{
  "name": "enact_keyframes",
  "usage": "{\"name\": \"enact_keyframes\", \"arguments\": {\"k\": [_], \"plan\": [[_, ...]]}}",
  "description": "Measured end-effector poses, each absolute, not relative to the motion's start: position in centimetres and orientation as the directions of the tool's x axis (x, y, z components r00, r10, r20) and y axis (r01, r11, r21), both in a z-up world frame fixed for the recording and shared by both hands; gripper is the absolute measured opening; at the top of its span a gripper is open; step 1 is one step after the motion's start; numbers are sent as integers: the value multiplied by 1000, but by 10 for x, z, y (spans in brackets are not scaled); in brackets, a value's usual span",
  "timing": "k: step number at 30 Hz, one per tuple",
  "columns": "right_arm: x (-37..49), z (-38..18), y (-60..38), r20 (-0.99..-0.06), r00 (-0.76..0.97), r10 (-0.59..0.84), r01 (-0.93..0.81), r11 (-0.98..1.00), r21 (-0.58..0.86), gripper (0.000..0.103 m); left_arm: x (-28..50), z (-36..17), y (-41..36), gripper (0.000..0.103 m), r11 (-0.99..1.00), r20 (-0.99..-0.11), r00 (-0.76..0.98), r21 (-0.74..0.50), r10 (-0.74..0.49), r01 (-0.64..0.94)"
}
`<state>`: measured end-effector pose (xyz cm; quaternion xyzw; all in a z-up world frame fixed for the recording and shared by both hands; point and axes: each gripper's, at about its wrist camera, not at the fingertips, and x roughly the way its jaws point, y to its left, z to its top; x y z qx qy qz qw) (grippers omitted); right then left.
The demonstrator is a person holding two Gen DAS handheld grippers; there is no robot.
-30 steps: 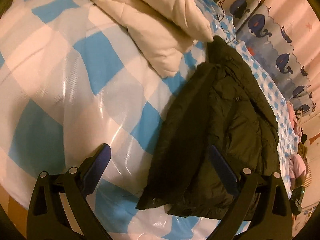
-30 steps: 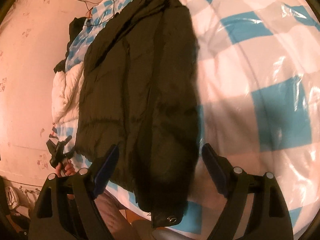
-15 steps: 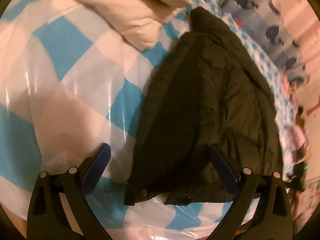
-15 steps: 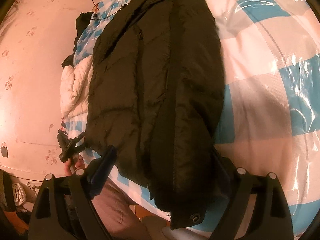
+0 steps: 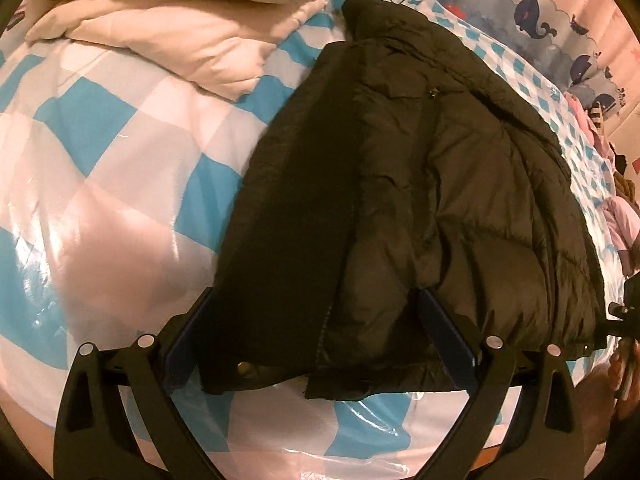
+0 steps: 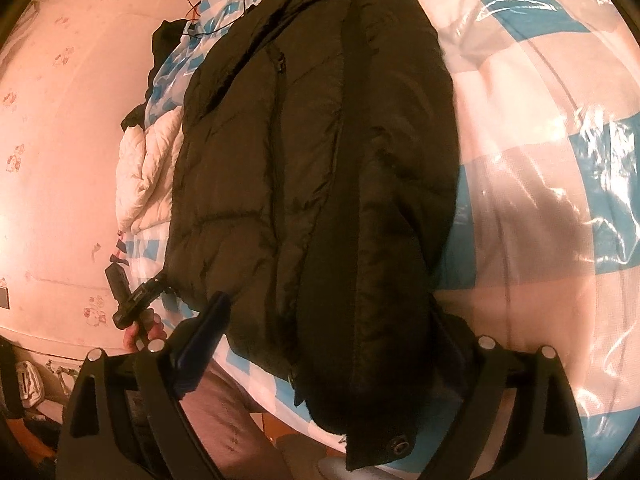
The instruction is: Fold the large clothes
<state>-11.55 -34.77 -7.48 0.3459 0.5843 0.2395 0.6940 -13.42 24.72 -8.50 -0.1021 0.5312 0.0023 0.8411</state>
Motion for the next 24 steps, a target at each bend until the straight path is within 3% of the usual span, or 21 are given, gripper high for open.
{"name": "enact_keyframes", "arguments": {"k": [1, 2, 3, 4, 8, 10, 13, 16, 24], "plan": [[-115, -73, -344, -650, 202, 733, 61, 653, 755, 88, -134, -85, 248, 94, 974, -886, 442, -203, -138, -101], [-115, -70, -340, -638, 204, 743, 29, 646, 762, 82, -133, -85, 249, 87, 968, -881, 444, -231, -165, -98], [-115, -67, -338, -628, 208, 750, 8, 641, 767, 48, -132, -83, 253, 79, 958, -874, 446, -266, -193, -107], [-115, -64, -335, -637, 215, 741, -3, 652, 758, 22, -131, -83, 257, 62, 948, -872, 440, -293, -212, -124], [-108, -46, -330, -587, 275, 762, -51, 621, 782, 13, -133, -72, 278, 19, 886, -839, 447, -425, -309, -184], [-105, -37, -331, -545, 309, 780, -64, 589, 806, 11, -138, -65, 280, 9, 867, -824, 444, -466, -351, -179], [-99, -17, -338, -497, 356, 791, -96, 560, 823, 11, -141, -53, 269, 9, 899, -856, 424, -400, -297, -178], [-97, 8, -346, -461, 395, 795, -137, 547, 826, 10, -146, -40, 262, 8, 897, -846, 435, -410, -308, -164], [-126, 63, -390, -341, 502, 795, -189, 486, 854, 7, -190, 2, 235, 6, 830, -747, 464, -556, -476, -43]]}}
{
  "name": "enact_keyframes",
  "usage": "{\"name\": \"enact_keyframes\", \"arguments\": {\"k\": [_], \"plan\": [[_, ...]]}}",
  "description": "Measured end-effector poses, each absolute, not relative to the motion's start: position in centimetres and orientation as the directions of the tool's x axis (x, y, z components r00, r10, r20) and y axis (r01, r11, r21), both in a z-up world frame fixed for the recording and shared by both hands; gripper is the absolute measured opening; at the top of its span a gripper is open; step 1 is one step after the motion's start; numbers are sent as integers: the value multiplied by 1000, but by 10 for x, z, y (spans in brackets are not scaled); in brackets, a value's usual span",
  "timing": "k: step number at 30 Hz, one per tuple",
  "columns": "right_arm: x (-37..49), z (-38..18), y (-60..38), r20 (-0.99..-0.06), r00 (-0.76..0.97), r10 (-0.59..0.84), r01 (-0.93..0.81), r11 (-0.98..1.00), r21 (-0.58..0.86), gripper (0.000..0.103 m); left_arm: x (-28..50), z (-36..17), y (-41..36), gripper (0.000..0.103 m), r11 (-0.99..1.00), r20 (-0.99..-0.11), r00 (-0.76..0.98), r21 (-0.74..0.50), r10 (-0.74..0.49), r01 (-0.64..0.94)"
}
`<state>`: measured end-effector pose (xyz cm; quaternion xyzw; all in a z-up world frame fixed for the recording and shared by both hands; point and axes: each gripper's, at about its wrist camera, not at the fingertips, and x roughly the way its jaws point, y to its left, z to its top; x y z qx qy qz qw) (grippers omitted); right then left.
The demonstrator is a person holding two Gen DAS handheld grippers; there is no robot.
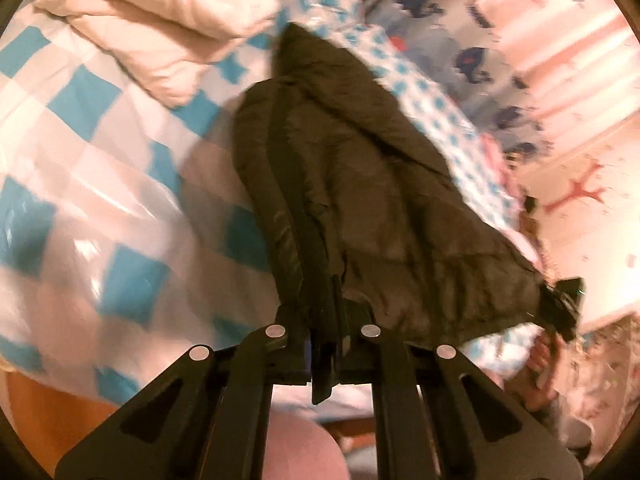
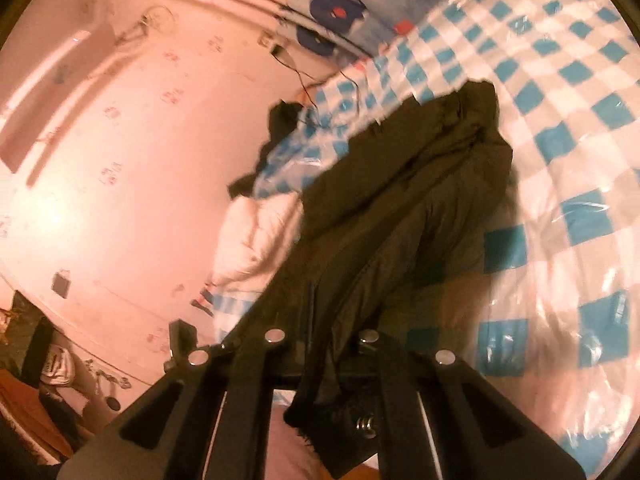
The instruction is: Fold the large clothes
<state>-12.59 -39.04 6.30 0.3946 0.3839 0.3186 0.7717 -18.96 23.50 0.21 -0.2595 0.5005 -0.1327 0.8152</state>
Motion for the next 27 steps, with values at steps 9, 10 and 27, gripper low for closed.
{"name": "enact_keyframes", "arguments": {"k": [9, 10, 27], "plan": [[-180, 36, -428, -667, 302, 681, -139, 724, 676, 31, -242, -2, 251, 61, 976, -923, 349, -201, -159, -87], [-172, 31, -440, -646, 315, 695, -99, 701, 706, 32, -238, 3, 260, 62, 974, -920, 365, -197, -144, -112], [-40, 31, -429, -768, -132, 627, -303, 712, 634, 73, 38, -28, 207, 76, 944, -836, 485, -325, -259, -57]]}}
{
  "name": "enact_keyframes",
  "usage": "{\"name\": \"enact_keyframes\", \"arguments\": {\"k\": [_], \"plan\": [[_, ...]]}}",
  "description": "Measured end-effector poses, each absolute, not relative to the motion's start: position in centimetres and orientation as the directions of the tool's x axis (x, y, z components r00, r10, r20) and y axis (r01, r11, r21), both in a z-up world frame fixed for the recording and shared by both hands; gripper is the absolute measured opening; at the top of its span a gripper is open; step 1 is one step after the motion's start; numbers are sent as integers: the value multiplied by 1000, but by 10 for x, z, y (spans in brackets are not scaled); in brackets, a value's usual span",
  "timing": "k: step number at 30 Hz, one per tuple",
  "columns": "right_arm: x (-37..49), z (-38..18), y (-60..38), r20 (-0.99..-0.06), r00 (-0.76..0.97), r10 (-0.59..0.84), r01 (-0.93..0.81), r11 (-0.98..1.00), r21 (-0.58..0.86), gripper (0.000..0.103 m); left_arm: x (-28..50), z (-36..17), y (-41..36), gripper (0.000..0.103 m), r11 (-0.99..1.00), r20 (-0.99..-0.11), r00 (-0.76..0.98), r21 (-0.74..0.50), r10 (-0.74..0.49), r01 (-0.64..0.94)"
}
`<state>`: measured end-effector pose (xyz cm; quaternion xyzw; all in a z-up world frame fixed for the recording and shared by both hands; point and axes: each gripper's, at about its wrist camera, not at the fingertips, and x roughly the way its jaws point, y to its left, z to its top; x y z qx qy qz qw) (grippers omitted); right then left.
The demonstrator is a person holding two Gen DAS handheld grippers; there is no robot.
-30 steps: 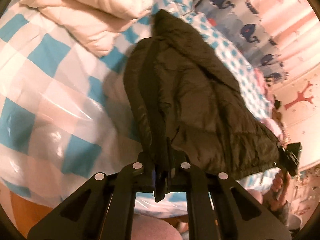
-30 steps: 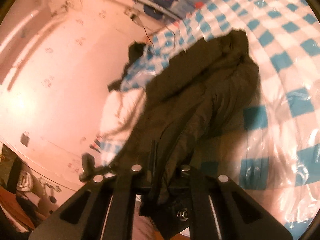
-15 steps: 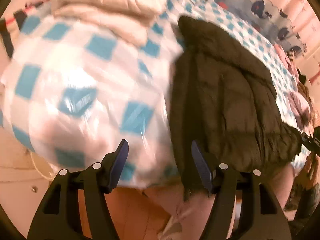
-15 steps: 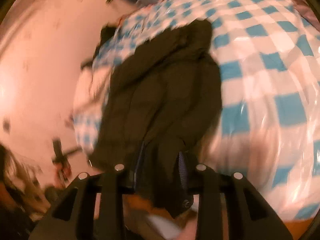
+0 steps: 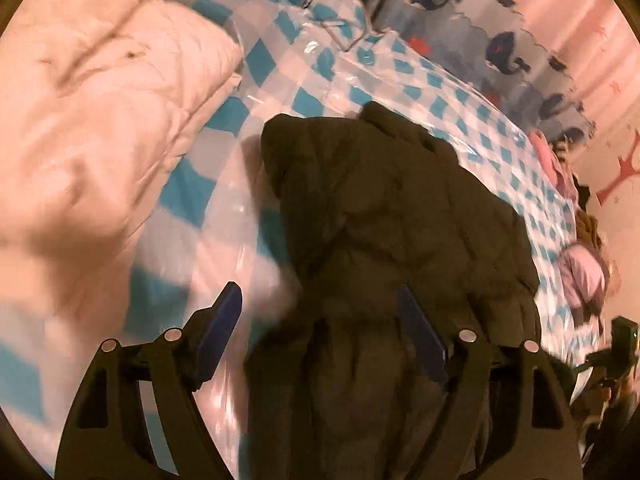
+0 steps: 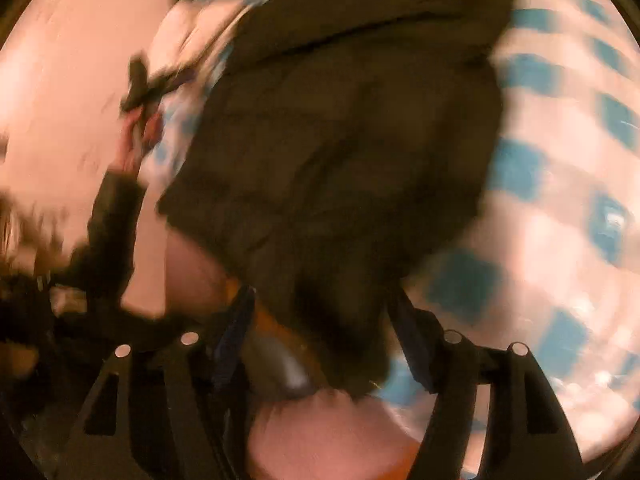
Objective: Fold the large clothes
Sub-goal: 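Fold the hem toward the hood with both grippers and release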
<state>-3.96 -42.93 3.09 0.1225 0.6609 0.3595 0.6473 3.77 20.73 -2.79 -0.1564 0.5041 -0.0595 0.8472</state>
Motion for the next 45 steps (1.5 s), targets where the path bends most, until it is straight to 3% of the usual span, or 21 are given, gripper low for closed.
{"name": "enact_keyframes", "arguments": {"k": [3, 5, 13, 15, 17, 18, 21, 23, 26, 31, 33, 35, 38, 39, 42, 45], "plan": [[23, 42, -476, -723, 113, 681, -167, 731, 662, 78, 66, -49, 205, 76, 933, -837, 482, -345, -258, -101], [61, 41, -491, -657, 227, 719, -110, 689, 716, 89, 81, -59, 206, 76, 918, -831, 480, -379, -281, -118], [187, -64, -451, -666, 273, 694, 49, 681, 730, 89, 116, -82, 199, 79, 873, -799, 483, -470, -357, -132], [199, -87, -447, -626, 298, 720, 91, 632, 770, 86, 124, -91, 193, 81, 864, -796, 472, -487, -379, -128], [200, -91, -440, -593, 328, 735, 57, 612, 789, 51, 127, -97, 185, 81, 855, -790, 467, -504, -398, -122], [199, -90, -436, -585, 339, 737, 29, 613, 789, 22, 129, -100, 181, 81, 845, -780, 469, -521, -415, -118], [191, -75, -434, -558, 396, 729, -43, 622, 782, 12, 131, -98, 161, 81, 835, -751, 490, -544, -442, -81], [184, -58, -439, -533, 435, 726, -71, 618, 783, 10, 130, -89, 147, 72, 833, -731, 501, -553, -463, -38], [168, -19, -472, -487, 513, 707, -107, 615, 781, 10, 132, -69, 116, 62, 824, -702, 506, -565, -502, 35], [151, 27, -524, -484, 595, 641, -119, 666, 736, 9, 146, -48, 63, 61, 833, -685, 521, -543, -510, 101], [150, 26, -543, -505, 622, 599, -84, 692, 717, 10, 158, -55, 46, 61, 850, -713, 504, -521, -486, 83], [155, -1, -556, -613, 580, 537, 12, 747, 665, 11, 168, -71, 33, 61, 887, -778, 463, -459, -424, 42], [155, -51, -570, -760, 456, 462, 171, 793, 585, 31, 169, -89, 28, 61, 912, -839, 393, -410, -378, 2], [146, -63, -577, -775, 444, 449, 197, 795, 573, 47, 163, -87, 31, 61, 908, -835, 390, -418, -388, 7], [110, -54, -591, -754, 490, 438, 187, 792, 581, 55, 127, -68, 51, 61, 908, -830, 388, -416, -402, 50], [56, -34, -591, -722, 501, 477, 124, 786, 605, 61, 77, -55, 82, 75, 908, -834, 368, -409, -412, 90]]}}
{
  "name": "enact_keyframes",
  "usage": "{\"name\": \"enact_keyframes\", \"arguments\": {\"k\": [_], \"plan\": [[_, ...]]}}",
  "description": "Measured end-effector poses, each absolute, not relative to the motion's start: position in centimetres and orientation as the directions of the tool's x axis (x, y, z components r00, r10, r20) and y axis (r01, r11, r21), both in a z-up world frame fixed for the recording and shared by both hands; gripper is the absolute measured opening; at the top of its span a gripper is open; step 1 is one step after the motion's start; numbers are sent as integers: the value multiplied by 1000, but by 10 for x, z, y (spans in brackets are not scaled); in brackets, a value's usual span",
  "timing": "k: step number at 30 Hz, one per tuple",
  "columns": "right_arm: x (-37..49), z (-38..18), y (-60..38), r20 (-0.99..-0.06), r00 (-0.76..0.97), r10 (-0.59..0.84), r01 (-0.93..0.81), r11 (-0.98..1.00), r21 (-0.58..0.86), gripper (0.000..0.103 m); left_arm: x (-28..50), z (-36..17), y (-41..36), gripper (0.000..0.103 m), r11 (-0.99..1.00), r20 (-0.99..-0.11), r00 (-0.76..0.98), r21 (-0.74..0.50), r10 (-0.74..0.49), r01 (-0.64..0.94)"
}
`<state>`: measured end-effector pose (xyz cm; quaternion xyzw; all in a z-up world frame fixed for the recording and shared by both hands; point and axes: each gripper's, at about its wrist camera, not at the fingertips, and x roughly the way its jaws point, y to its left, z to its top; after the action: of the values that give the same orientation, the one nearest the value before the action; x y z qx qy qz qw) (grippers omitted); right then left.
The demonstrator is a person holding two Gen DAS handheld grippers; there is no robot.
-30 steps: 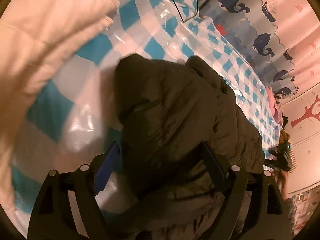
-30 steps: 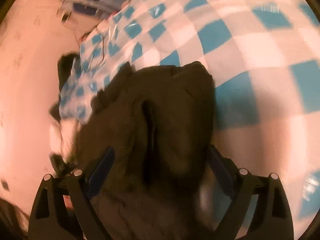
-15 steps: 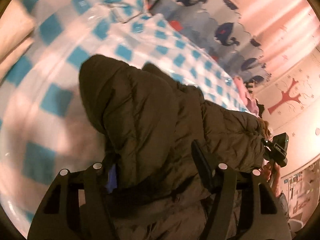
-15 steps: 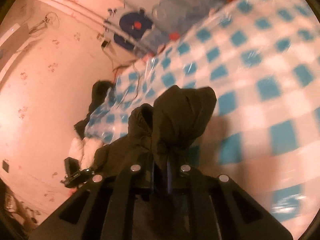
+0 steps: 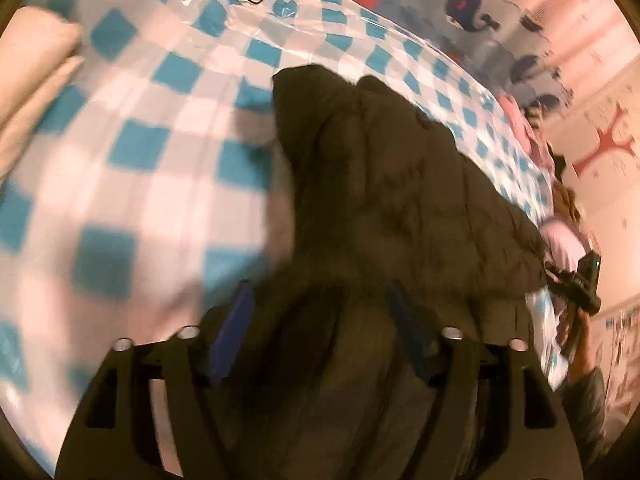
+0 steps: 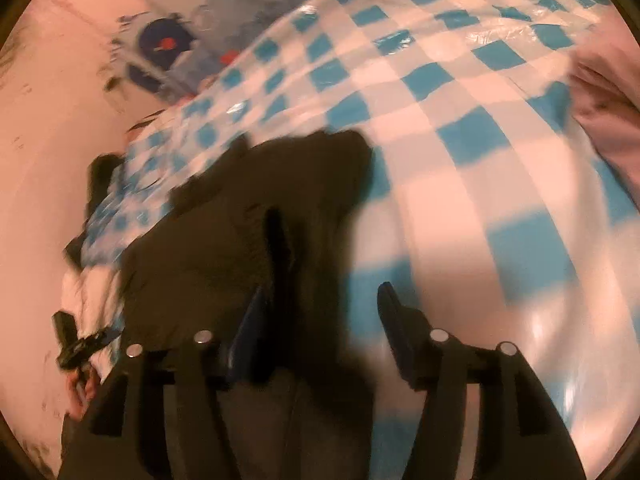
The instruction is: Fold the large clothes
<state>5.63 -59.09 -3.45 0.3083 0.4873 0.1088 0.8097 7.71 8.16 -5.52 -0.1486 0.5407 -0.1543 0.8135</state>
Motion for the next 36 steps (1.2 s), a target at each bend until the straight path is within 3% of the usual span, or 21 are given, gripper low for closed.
{"name": "enact_keyframes", "arguments": {"k": [2, 11, 20, 28, 29, 31, 33, 35, 36], "plan": [[4, -27, -587, -704, 478, 525, 86, 770, 632, 66, 45, -55, 102, 81, 899, -835, 339, -429, -433, 91], [-157, -45, -564, -611, 384, 692, 116, 620, 776, 68, -64, -85, 124, 82, 880, -848, 241, -471, -472, 67], [-189, -51, -540, -511, 357, 782, 114, 506, 855, 73, -111, -90, 125, 82, 906, -873, 256, -421, -415, 33], [-194, -47, -516, -527, 322, 787, 51, 542, 839, 74, -137, -106, 115, 83, 889, -868, 206, -458, -452, 23], [-194, -47, -513, -527, 328, 784, 43, 545, 838, 70, -140, -106, 109, 83, 886, -865, 200, -463, -460, 35], [-193, -46, -509, -535, 335, 776, 32, 558, 829, 14, -147, -103, 98, 83, 891, -869, 201, -449, -452, 62], [-197, -41, -505, -531, 353, 770, 12, 563, 826, 12, -153, -96, 91, 71, 891, -866, 212, -446, -453, 81], [-201, -25, -502, -516, 391, 762, -28, 570, 821, 11, -156, -87, 91, 42, 883, -856, 219, -464, -468, 72], [-202, -17, -505, -488, 413, 769, -44, 552, 832, 11, -158, -79, 93, 36, 873, -844, 231, -483, -484, 67]]}}
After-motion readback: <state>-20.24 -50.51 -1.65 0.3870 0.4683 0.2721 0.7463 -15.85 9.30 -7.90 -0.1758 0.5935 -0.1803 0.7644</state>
